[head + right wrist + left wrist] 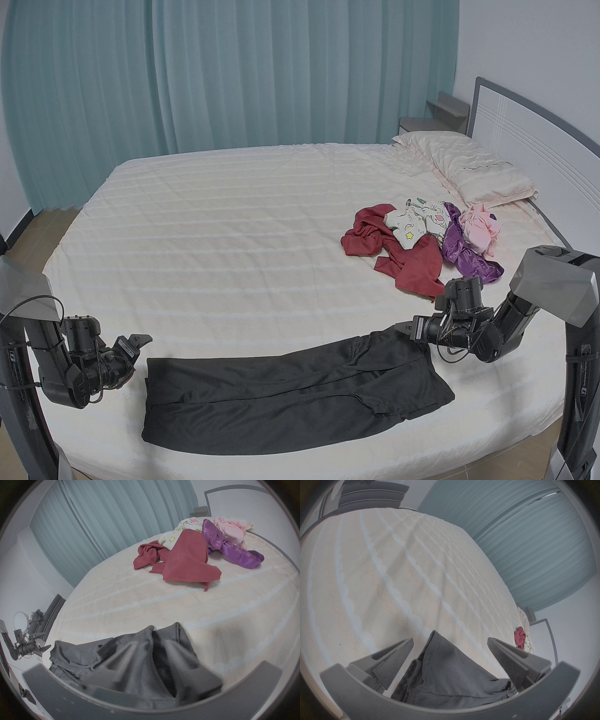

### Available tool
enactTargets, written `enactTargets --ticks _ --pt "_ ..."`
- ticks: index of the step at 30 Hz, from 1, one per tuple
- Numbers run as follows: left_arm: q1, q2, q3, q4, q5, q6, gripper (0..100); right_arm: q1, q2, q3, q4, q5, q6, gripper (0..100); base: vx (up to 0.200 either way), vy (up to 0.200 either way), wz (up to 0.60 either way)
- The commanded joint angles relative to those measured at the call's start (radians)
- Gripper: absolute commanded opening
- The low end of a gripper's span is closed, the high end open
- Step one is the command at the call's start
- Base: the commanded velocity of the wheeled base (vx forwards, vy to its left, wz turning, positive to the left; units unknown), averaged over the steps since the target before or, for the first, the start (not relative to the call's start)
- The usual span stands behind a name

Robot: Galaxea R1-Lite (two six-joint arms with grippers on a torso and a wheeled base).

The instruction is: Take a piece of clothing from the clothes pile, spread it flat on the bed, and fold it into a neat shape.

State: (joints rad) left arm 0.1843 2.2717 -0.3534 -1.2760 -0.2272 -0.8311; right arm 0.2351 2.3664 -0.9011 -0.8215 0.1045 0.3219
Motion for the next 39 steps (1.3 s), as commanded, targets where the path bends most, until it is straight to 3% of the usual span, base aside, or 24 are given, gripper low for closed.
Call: enactTargets --ticks 1,3,9,14,18,23,29,39 --pt "0.000 0.002 -0.001 0.000 0.000 0.000 100 0.001 -0.016 -0.015 -0.004 -0.006 0.003 100 0.000 0.000 0.00" --pt "0.001 0.002 -0.001 0.000 0.000 0.000 100 0.007 -0.030 -0.022 -0.011 -0.003 0.005 100 0.000 0.000 0.00" --pt "0.000 0.002 0.001 0.000 0.000 0.000 100 0.147 -0.030 -0.036 -0.019 -0.029 0.012 100 0.000 0.000 0.00" --pt "0.000 0.002 0.001 0.000 0.002 0.000 100 0.213 0.031 -0.117 0.021 -0.080 0.003 100 0.000 0.000 0.00" --pt "0.000 0.002 0.001 0.000 0.002 0.000 100 0.257 0.067 -0.160 0.068 -0.083 -0.018 100 0.000 0.000 0.00" --pt "0.000 0.002 0.001 0.000 0.002 0.000 100 0.263 0.111 -0.191 0.073 -0.077 -0.164 100 0.000 0.000 0.00" --pt "0.000 0.006 0.001 -0.002 0.002 0.001 100 0.254 0.119 -0.199 0.078 -0.052 -0.262 100 0.000 0.000 0.00" --pt "0.000 0.008 0.001 -0.002 0.003 0.009 100 0.254 0.103 -0.137 0.067 0.008 -0.288 100 0.000 0.000 0.00"
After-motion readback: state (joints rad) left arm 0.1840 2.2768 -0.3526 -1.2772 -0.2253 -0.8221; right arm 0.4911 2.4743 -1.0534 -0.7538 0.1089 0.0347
